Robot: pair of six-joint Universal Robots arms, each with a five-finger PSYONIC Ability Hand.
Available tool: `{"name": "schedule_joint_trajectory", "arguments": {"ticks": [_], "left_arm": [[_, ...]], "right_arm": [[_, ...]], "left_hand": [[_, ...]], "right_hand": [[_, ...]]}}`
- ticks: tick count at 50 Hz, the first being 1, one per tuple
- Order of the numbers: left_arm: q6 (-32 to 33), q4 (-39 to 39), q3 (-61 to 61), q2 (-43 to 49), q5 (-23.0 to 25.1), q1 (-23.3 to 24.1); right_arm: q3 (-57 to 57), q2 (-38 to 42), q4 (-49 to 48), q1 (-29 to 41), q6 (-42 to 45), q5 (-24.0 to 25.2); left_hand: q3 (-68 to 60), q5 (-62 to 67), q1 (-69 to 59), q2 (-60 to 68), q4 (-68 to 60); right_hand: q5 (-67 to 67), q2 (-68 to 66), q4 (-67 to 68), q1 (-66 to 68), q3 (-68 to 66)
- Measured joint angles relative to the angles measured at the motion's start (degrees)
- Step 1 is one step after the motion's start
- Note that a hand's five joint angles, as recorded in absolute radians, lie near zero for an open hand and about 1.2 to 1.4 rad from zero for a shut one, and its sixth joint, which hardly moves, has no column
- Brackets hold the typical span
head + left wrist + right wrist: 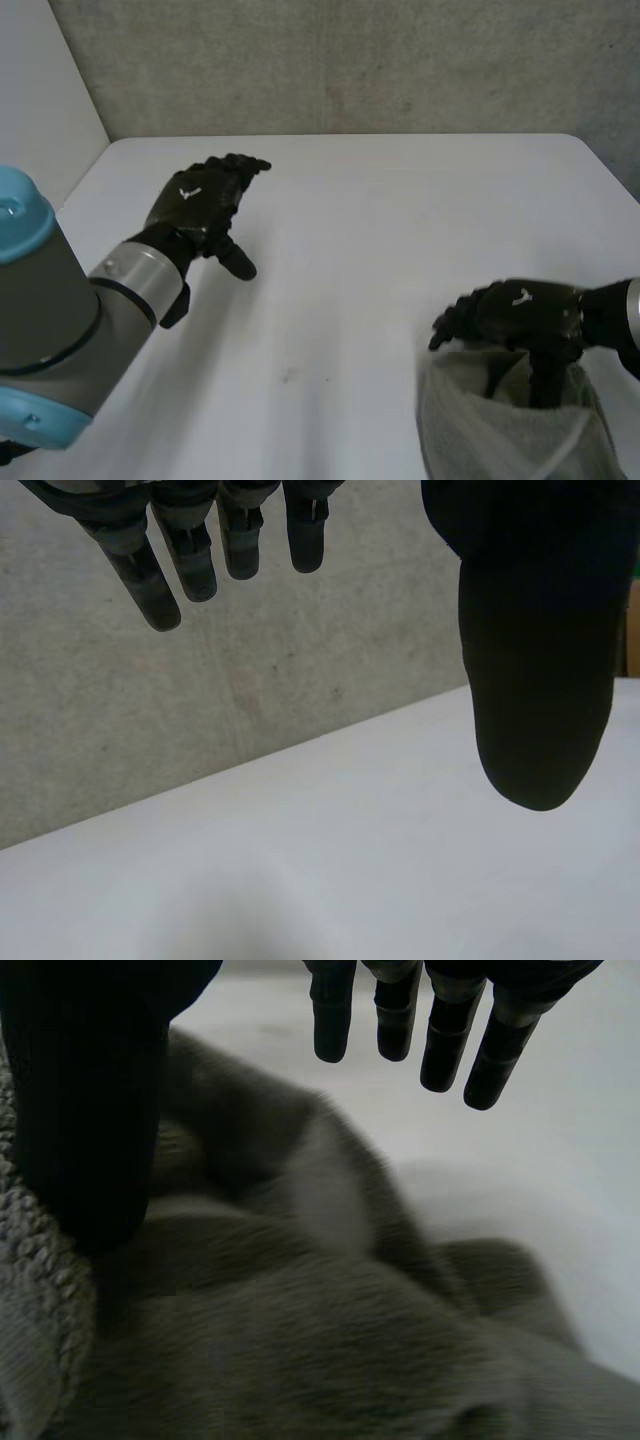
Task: Fold the towel.
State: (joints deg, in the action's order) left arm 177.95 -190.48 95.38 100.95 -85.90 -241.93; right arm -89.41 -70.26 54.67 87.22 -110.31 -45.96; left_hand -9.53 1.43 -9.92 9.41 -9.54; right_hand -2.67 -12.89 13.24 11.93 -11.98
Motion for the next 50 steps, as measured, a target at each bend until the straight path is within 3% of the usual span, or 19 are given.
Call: {"name": "schedule_joint_trajectory", "arguments": {"ticks": [10, 19, 29, 30, 38, 46, 50], "left_arm": [[5.66, -1.14, 1.91, 0.12, 0.17, 0.24], [6.15, -0.86, 2.06, -0.46, 0.05, -0.09], [6.02, -0.84, 2.36, -1.02, 0.19, -0.64], [6.01, -0.85, 2.15, -1.16, 0.17, -0.73], [5.95, -0.86, 1.53, -3.23, 0.08, -1.91], [5.85, -0.86, 1.81, -5.60, -0.01, -3.29], [5.77, -0.76, 2.70, -7.79, -0.05, -4.93]], "right_arm": [[-5.66, 3.70, -0.31, -0.09, 5.20, 0.18], [-4.95, 6.83, -4.45, 0.88, 4.22, 0.19], [7.89, 7.28, -8.05, 5.70, -6.33, 0.12], [14.41, 7.03, -11.04, 7.59, -13.00, -0.24], [32.35, 8.37, -20.48, 14.29, -30.81, -5.20], [39.87, 12.75, -25.65, 22.48, -36.40, -10.81], [42.32, 18.76, -28.08, 29.78, -37.15, -13.69]], "left_hand": [[0.00, 0.00, 0.00, 0.00, 0.00], [0.00, 0.00, 0.00, 0.00, 0.00], [0.00, 0.00, 0.00, 0.00, 0.00], [0.00, 0.00, 0.00, 0.00, 0.00], [0.00, 0.00, 0.00, 0.00, 0.00], [0.00, 0.00, 0.00, 0.00, 0.00], [0.00, 0.00, 0.00, 0.00, 0.00]], "right_hand": [[-2.55, -2.05, 2.00, 2.20, -2.70], [-48.52, -52.63, 52.02, 40.24, -52.08], [-51.08, -53.80, 54.64, 40.31, -54.84], [-51.81, -53.80, 54.81, 40.93, -55.56], [-52.42, -53.80, 54.82, 40.93, -55.76], [-52.69, -53.80, 54.83, 40.93, -55.82], [-52.75, -53.80, 54.83, 40.93, -55.84]]}}
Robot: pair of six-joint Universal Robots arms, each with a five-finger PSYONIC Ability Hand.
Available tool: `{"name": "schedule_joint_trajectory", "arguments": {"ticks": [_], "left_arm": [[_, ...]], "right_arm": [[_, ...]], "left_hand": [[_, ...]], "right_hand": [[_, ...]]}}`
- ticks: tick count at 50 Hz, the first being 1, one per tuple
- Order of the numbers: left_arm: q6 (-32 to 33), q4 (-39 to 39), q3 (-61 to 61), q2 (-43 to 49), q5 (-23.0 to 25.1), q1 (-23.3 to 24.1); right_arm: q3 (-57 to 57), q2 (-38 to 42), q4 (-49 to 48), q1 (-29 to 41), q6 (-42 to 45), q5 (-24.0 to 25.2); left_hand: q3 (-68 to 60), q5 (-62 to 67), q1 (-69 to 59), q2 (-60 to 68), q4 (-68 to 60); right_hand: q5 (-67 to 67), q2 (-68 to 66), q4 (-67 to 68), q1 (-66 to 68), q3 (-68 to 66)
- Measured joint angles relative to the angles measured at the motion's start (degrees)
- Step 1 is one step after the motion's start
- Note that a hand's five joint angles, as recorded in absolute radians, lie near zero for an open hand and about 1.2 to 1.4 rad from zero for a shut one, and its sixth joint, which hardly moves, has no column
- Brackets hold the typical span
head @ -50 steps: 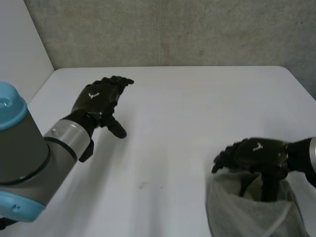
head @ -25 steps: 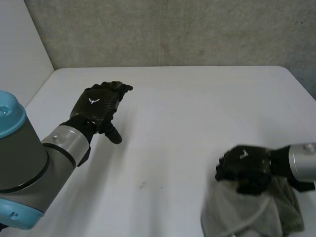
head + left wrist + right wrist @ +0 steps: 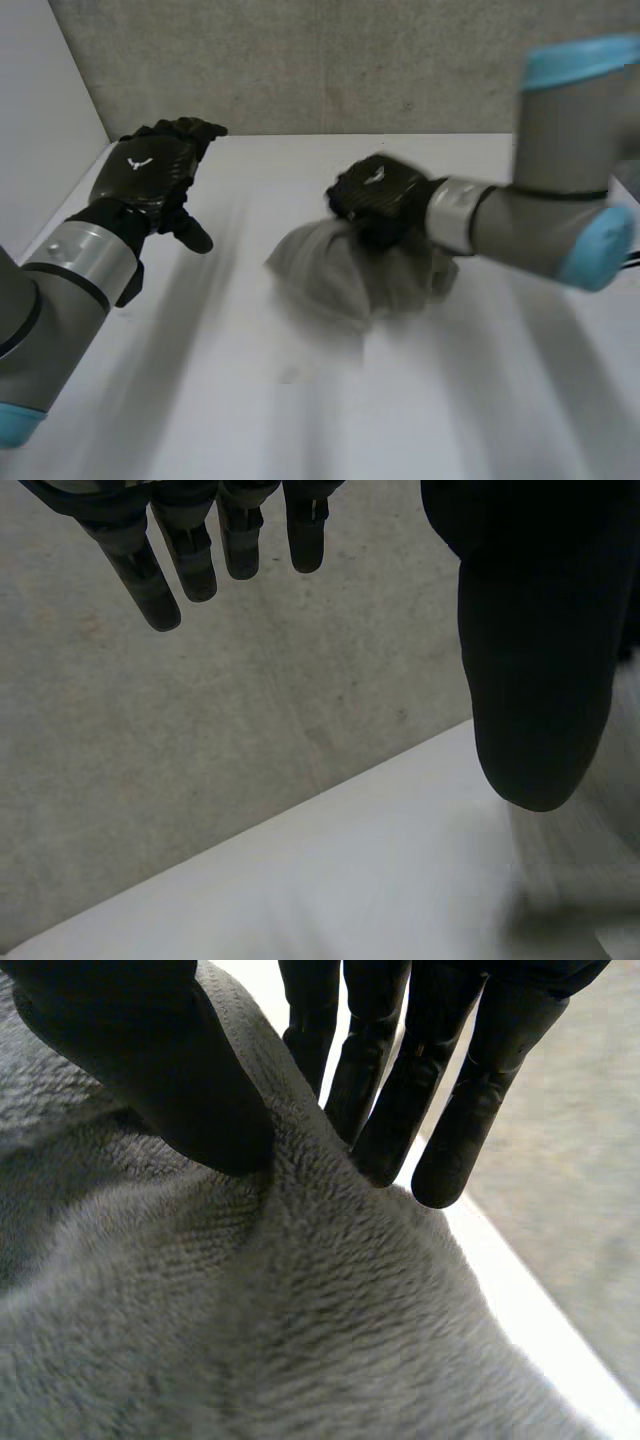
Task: Fold the towel.
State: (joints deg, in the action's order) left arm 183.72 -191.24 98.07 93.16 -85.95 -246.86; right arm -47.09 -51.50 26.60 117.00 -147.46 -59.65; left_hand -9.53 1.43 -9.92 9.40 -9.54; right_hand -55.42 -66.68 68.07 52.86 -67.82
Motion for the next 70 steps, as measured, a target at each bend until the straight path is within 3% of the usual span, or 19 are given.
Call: {"name": "schedule_joint_trajectory", "arguments": {"ticks": [3, 8, 11, 19, 26, 29, 30, 39, 42, 44, 46, 47, 48, 49, 52, 58, 64, 70], "left_arm": [[-0.03, 0.06, 0.92, -0.96, -0.01, -0.85], [-0.01, 0.03, 2.58, -1.29, 0.10, -1.43], [0.03, 0.03, 3.15, -1.01, 0.19, -1.47], [0.09, -0.09, 2.87, 1.35, 0.48, -0.18], [0.12, 0.25, -5.22, 12.21, 0.57, 7.05], [0.13, 0.41, -7.21, 14.68, 0.56, 8.36], [0.18, 0.81, -10.78, 19.34, 0.52, 10.33], [0.33, 3.63, -18.11, 31.17, 0.50, 12.68], [0.36, 4.30, -18.74, 33.07, 0.48, 12.66], [0.42, 4.73, -19.15, 34.40, 0.40, 12.62], [0.47, 4.96, -19.47, 35.31, 0.30, 12.56], [0.50, 5.04, -19.81, 35.78, 0.20, 12.49], [0.50, 5.03, -19.97, 35.84, 0.18, 12.47], [0.51, 4.93, -20.38, 35.72, 0.11, 12.42], [0.52, 4.63, -21.50, 35.02, -0.06, 12.33], [0.75, 3.70, -27.97, 31.82, -1.35, 11.67], [2.32, 3.15, -38.20, 29.13, -4.97, 8.86], [3.75, 1.05, -42.93, 26.37, -10.06, 4.88]], "right_arm": [[0.82, 4.57, -0.80, 3.58, 0.77, -1.18], [2.69, 7.84, -3.34, 5.60, 1.29, -6.74], [2.39, 5.83, -5.38, 5.55, 0.11, -9.71], [-6.14, -6.25, -11.04, 2.56, -9.65, -12.85], [-21.32, -14.38, -13.74, -7.33, -18.39, -13.71], [-24.06, -14.62, -13.94, -8.96, -19.19, -13.80], [-27.84, -14.42, -14.52, -11.07, -20.40, -13.95], [-33.67, -9.25, -18.74, -13.47, -24.75, -13.32], [-33.51, -7.52, -19.34, -13.30, -25.76, -12.82], [-32.99, -5.86, -19.83, -13.05, -26.65, -11.87], [-32.32, -4.39, -20.22, -12.84, -27.39, -10.65], [-31.57, -2.99, -20.54, -12.65, -28.12, -9.11], [-31.17, -2.53, -20.69, -12.61, -28.39, -8.56], [-30.50, -1.87, -20.93, -12.54, -28.82, -7.73], [-28.46, -0.74, -21.68, -12.43, -29.96, -6.32], [-20.66, -0.42, -24.50, -12.45, -32.98, -6.66], [-10.25, -4.35, -34.70, -12.47, -30.62, -15.02], [-12.79, -10.06, -46.93, -10.98, -24.33, -18.64]], "left_hand": [[0.00, 0.00, 0.00, 0.00, 0.00], [0.00, 0.00, 0.00, 0.00, 0.00], [0.00, 0.00, 0.00, 0.00, 0.00], [0.00, 0.00, 0.00, 0.11, -0.01], [0.00, 0.00, -0.04, 0.27, -0.13], [0.00, 0.00, -0.08, 0.35, -0.14], [0.00, 0.00, -0.18, 0.58, -0.36], [-2.55, 0.19, -2.19, 2.79, -2.48], [-10.75, 8.94, -11.47, 11.93, -10.79], [-24.29, 21.99, -26.02, 24.42, -24.39], [-29.30, 27.29, -29.49, 30.26, -29.28], [-37.13, 34.84, -36.16, 37.29, -36.94], [-40.00, 37.61, -39.00, 41.15, -39.99], [-44.61, 41.42, -42.50, 44.75, -44.63], [-53.69, 51.08, -51.91, 54.06, -53.58], [-58.06, 54.85, -54.71, 58.52, -58.37], [-59.29, 55.92, -55.49, 59.66, -59.65], [-59.78, 55.93, -55.94, 59.86, -59.99]], "right_hand": [[3.67, 4.72, -4.54, -4.42, 5.15], [42.97, 44.03, -45.12, -32.85, 45.21], [50.73, 51.65, -53.45, -39.46, 53.43], [52.20, 54.04, -54.79, -41.05, 55.67], [52.37, 54.05, -54.79, -41.05, 55.67], [52.38, 54.05, -54.79, -41.05, 55.67], [52.41, 54.05, -54.79, -41.05, 55.67], [52.43, 54.05, -54.79, -41.05, 55.67], [52.16, 53.73, -54.59, -40.88, 55.10], [45.02, 45.79, -47.55, -34.71, 47.60], [40.67, 41.33, -42.91, -30.94, 42.75], [23.19, 22.10, -24.56, -14.79, 23.76], [21.33, 19.90, -22.66, -12.97, 22.39], [9.63, 8.51, -10.41, -2.61, 10.24], [0.72, -0.03, -1.40, 2.31, 1.41], [-0.01, -0.60, -0.01, 2.31, 0.17], [-0.03, -0.60, 0.01, 2.31, 0.09], [-0.05, -0.60, 0.01, 2.31, -0.01]]}}
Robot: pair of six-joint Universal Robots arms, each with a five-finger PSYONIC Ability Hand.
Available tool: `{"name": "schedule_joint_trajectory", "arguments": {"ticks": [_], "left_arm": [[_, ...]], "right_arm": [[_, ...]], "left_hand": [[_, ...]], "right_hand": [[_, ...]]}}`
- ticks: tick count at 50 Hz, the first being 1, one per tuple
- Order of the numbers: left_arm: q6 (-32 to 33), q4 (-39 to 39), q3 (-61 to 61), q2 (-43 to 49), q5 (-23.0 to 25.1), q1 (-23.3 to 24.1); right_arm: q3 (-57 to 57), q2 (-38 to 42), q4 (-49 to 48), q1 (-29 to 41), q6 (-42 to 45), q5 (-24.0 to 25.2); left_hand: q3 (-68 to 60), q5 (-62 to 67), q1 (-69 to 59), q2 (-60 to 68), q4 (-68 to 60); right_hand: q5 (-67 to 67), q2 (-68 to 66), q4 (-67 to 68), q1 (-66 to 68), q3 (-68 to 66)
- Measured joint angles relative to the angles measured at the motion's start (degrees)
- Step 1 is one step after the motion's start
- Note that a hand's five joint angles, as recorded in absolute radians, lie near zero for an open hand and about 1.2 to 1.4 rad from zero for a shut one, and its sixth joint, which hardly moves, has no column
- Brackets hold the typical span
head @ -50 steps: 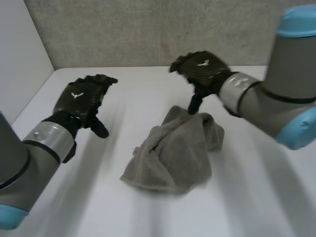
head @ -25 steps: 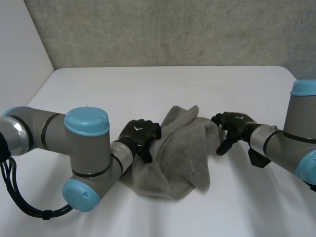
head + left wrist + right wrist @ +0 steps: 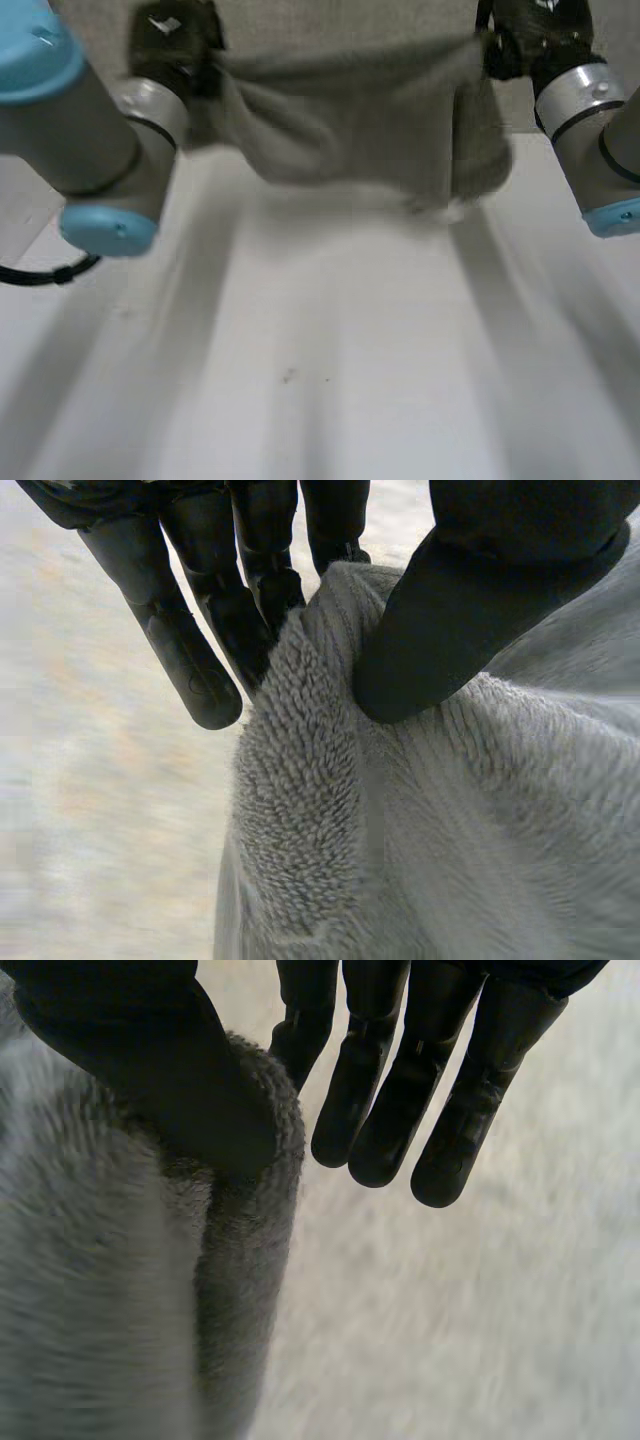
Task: Fold the towel.
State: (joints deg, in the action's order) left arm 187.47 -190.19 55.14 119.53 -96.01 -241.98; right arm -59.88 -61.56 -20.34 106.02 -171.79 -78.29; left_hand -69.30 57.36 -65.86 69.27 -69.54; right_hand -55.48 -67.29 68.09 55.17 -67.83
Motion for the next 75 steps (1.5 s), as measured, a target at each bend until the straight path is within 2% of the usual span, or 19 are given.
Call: {"name": "schedule_joint_trajectory", "arguments": {"ticks": [2, 6, 8, 13, 17, 22, 27, 31, 32, 33, 34, 38, 44, 53, 57, 58, 61, 69, 75], "left_arm": [[0.33, -1.53, 0.52, -1.46, -1.98, -2.11], [0.43, -2.47, 3.05, -2.34, -2.72, -3.41], [0.46, -3.21, 10.15, -3.02, -2.82, -4.47], [0.46, -3.49, 18.28, -3.02, -2.25, -4.69], [0.60, -3.65, 31.96, -2.59, -0.58, -4.57], [0.73, -3.47, 37.63, -2.78, 0.01, -4.85], [1.25, -3.06, 47.93, -5.97, 0.54, -8.85], [2.58, -3.05, 51.41, -8.71, 0.92, -11.54], [3.17, -3.06, 52.06, -9.43, 1.13, -12.21], [3.56, -3.06, 52.33, -9.82, 1.27, -12.56], [4.00, -3.06, 52.49, -10.20, 1.44, -12.89], [5.47, -3.00, 52.35, -11.31, 2.29, -13.35], [6.25, -3.00, 50.58, -13.80, 4.37, -11.10], [5.93, -3.04, 42.39, -15.16, 7.21, -0.04], [6.02, -2.88, 38.39, -12.48, 7.37, 3.68], [6.18, -2.30, 34.36, -9.08, 7.36, 6.34], [6.60, -0.78, 29.00, -4.16, 7.34, 8.53], [9.55, 6.07, 15.40, 8.81, 7.88, 10.14], [11.07, 9.52, 9.37, 15.35, 11.02, 10.12]], "right_arm": [[-4.61, -2.77, -5.01, 1.72, 2.95, 0.18], [-9.31, -4.21, -6.93, 3.14, 4.66, 1.00], [-15.46, -4.90, -6.55, 4.57, 6.37, 2.34], [-23.54, -3.60, -1.10, 5.91, 9.68, 4.41], [-29.68, 0.57, 10.02, 7.32, 17.85, 5.67], [-30.61, 1.59, 15.49, 7.67, 21.68, 5.87], [-30.46, -0.23, 26.10, 7.90, 25.92, 5.90], [-30.11, -2.43, 31.18, 7.98, 26.15, 6.11], [-29.97, -3.04, 32.41, 7.97, 26.04, 6.19], [-29.89, -3.32, 32.96, 7.95, 25.95, 6.24], [-29.81, -3.67, 33.61, 7.93, 25.80, 6.31], [-29.49, -5.19, 34.01, 7.77, 24.73, 6.74], [-29.20, -8.32, 30.84, 7.18, 20.58, 7.14], [-28.74, -11.80, 25.00, -0.51, 9.83, 7.40], [-28.73, -11.99, 24.12, -2.30, 8.46, 7.47], [-28.75, -11.99, 23.78, -3.35, 8.03, 7.54], [-28.87, -11.89, 23.70, -4.13, 8.03, 7.61], [-29.40, -11.35, 23.73, -4.52, 8.59, 7.70], [-29.61, -10.26, 23.63, -4.46, 9.52, 7.69]], "left_hand": [[-0.02, 0.61, -0.04, 0.06, -0.10], [-0.09, 0.65, -0.05, 0.07, -0.11], [-0.10, 0.66, -0.57, 0.08, -0.13], [-0.15, 0.66, -0.69, 0.09, -0.14], [0.40, 0.65, -0.69, -0.33, 0.76], [0.47, 0.65, -0.69, -0.39, 0.76], [5.27, -2.36, 0.49, -5.23, 5.20], [13.91, -10.65, 10.74, -13.91, 13.05], [24.73, -22.92, 22.06, -25.20, 25.01], [24.73, -22.92, 22.06, -25.20, 25.01], [32.26, -30.43, 29.63, -32.92, 32.63], [47.36, -45.65, 44.54, -47.73, 47.76], [53.63, -51.83, 49.98, -53.57, 53.91], [53.28, -51.33, 49.98, -53.15, 53.54], [52.68, -50.74, 49.28, -52.62, 52.92], [52.20, -50.28, 48.79, -52.16, 52.47], [51.75, -49.79, 48.29, -51.68, 52.01], [50.51, -48.53, 47.12, -50.45, 50.77], [45.23, -43.20, 41.32, -45.23, 45.45]], "right_hand": [[-0.06, 0.00, 0.00, 0.00, -0.07], [-0.17, 0.00, 0.00, 0.00, -0.11], [-0.38, 0.00, 0.01, 0.00, -0.14], [-0.74, 0.00, 0.01, 0.00, -0.14], [-0.77, -0.31, 0.01, 0.00, -0.14], [-0.77, -0.31, 0.00, 0.00, -0.14], [-0.77, -0.31, 0.00, 0.00, -0.15], [8.23, 11.33, -11.19, -7.10, 11.68], [13.48, 16.89, -16.79, -11.82, 16.57], [19.93, 23.36, -23.36, -17.05, 23.12], [24.42, 27.39, -27.70, -20.45, 27.41], [34.99, 36.65, -37.58, -28.38, 37.68], [40.16, 41.14, -42.44, -31.93, 42.01], [40.61, 41.14, -42.45, -31.93, 42.01], [40.63, 41.14, -42.45, -31.93, 42.01], [40.65, 41.14, -42.45, -31.93, 42.01], [40.83, 41.13, -42.84, -31.93, 42.27], [41.10, 41.70, -43.19, -32.43, 42.62], [42.34, 42.97, -44.71, -34.04, 43.84]]}}
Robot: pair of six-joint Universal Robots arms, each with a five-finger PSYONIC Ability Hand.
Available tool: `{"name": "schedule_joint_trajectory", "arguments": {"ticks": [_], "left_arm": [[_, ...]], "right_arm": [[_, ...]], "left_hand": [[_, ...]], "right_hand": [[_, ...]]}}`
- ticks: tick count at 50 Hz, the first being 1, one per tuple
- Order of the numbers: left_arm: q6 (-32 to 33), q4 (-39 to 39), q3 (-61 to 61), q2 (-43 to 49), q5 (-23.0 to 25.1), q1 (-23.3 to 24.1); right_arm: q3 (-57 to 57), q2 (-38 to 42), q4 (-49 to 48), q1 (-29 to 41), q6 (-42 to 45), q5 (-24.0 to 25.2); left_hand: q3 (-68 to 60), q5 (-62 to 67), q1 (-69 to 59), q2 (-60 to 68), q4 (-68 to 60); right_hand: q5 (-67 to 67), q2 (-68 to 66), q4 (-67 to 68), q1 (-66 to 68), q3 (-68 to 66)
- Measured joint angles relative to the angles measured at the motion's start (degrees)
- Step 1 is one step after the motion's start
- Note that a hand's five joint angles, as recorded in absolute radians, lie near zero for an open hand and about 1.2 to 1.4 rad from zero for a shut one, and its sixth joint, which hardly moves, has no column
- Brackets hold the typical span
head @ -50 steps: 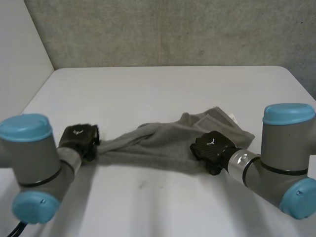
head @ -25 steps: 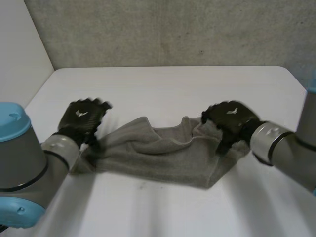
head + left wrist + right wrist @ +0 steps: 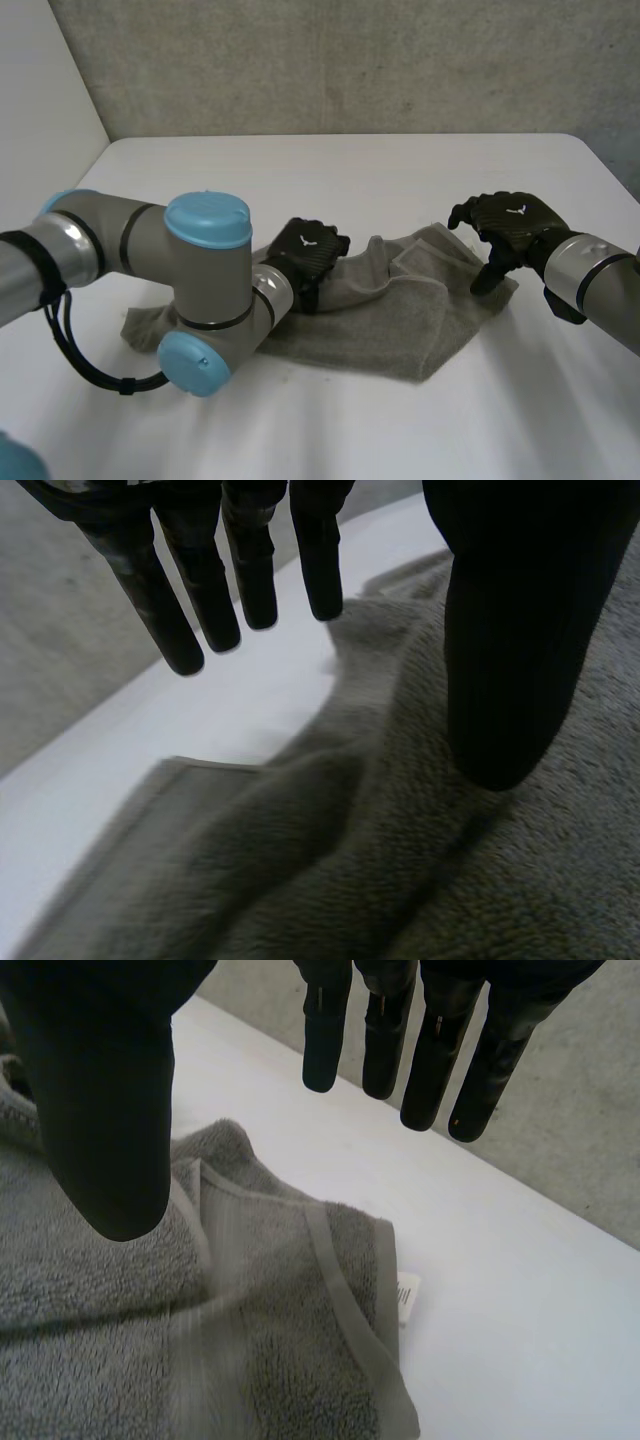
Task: Fold the towel.
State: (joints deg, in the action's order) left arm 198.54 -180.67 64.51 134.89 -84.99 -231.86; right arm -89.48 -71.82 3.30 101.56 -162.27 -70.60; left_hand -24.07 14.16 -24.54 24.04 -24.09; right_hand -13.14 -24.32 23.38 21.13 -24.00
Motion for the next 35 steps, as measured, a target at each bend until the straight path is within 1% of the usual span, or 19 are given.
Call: {"name": "schedule_joint_trajectory", "arguments": {"ticks": [2, 3, 4, 7, 8, 9, 11, 16, 24, 27, 28, 30, 35], "left_arm": [[0.10, 0.43, -1.00, 1.55, 1.78, -0.04], [0.09, 0.50, -1.13, 1.81, 2.16, -0.04], [0.07, 0.54, -1.22, 2.13, 2.72, -0.06], [-0.13, 0.44, -1.21, 2.55, 4.15, -0.08], [-0.18, 0.40, -1.14, 2.51, 4.32, -0.08], [-0.30, 0.26, -1.00, 2.19, 4.56, -0.08], [-0.39, 0.12, -0.75, 1.48, 4.63, -0.07], [-0.42, -0.05, 0.14, -0.77, 4.32, -0.07], [0.03, 0.06, 7.22, -9.12, 0.66, -1.05], [0.21, -0.35, 12.81, -14.15, -0.96, -2.05], [0.21, -0.35, 12.81, -14.15, -0.96, -2.05], [0.63, -0.99, 17.60, -18.33, -1.60, -3.17], [2.65, -2.57, 25.66, -25.34, -1.87, -5.09]], "right_arm": [[-0.01, 0.62, 0.01, 0.00, 1.05, -0.05], [-0.01, 0.83, 0.03, -0.01, 1.44, -0.07], [0.00, 1.05, 0.05, -0.01, 1.86, -0.09], [0.12, 2.05, 0.15, -0.06, 3.60, -0.20], [0.20, 2.24, 0.16, -0.07, 3.89, -0.22], [0.38, 2.63, 0.21, -0.11, 4.44, -0.24], [0.75, 3.08, 0.24, -0.19, 4.96, -0.24], [2.20, 3.98, 0.38, -0.45, 5.59, -0.20], [9.23, 6.76, 2.11, -0.51, 6.54, 0.89], [15.25, 9.97, 5.69, -0.21, 9.34, 4.92], [15.25, 9.97, 5.69, -0.21, 9.34, 4.92], [19.70, 12.83, 9.18, -0.04, 12.24, 8.65], [24.96, 17.23, 14.23, 0.66, 16.21, 12.78]], "left_hand": [[-2.82, 2.78, -2.65, 3.28, -2.85], [-6.88, 6.08, -6.44, 6.92, -6.24], [-8.35, 8.31, -9.13, 8.43, -8.40], [-26.35, 25.76, -26.38, 26.42, -25.84], [-28.91, 28.77, -29.27, 29.97, -28.92], [-37.18, 37.13, -37.72, 37.31, -37.24], [-41.61, 41.26, -39.94, 41.99, -41.67], [-43.66, 43.00, -41.37, 43.80, -43.74], [-45.33, 44.26, -42.45, 45.50, -45.53], [-45.38, 44.51, -42.46, 45.54, -45.57], [-45.38, 44.51, -42.46, 45.54, -45.57], [-45.39, 44.51, -42.46, 45.55, -45.58], [-45.39, 44.51, -42.46, 45.56, -45.59]], "right_hand": [[1.68, 1.57, -1.70, -1.58, 1.64], [2.00, 1.82, -2.00, -1.84, 1.94], [2.21, 2.02, -2.15, -1.98, 2.13], [3.39, 2.61, -3.11, -2.74, 2.98], [3.39, 2.61, -3.11, -2.74, 2.98], [4.87, 4.13, -4.60, -4.11, 4.50], [7.32, 7.20, -7.16, -6.41, 7.59], [9.59, 11.37, -9.90, -9.27, 11.67], [9.86, 11.56, -9.92, -9.36, 11.77], [9.87, 11.56, -9.92, -9.36, 11.77], [9.87, 11.56, -9.92, -9.36, 11.77], [9.89, 11.56, -9.92, -9.36, 11.77], [9.91, 11.56, -9.92, -9.36, 11.77]]}}
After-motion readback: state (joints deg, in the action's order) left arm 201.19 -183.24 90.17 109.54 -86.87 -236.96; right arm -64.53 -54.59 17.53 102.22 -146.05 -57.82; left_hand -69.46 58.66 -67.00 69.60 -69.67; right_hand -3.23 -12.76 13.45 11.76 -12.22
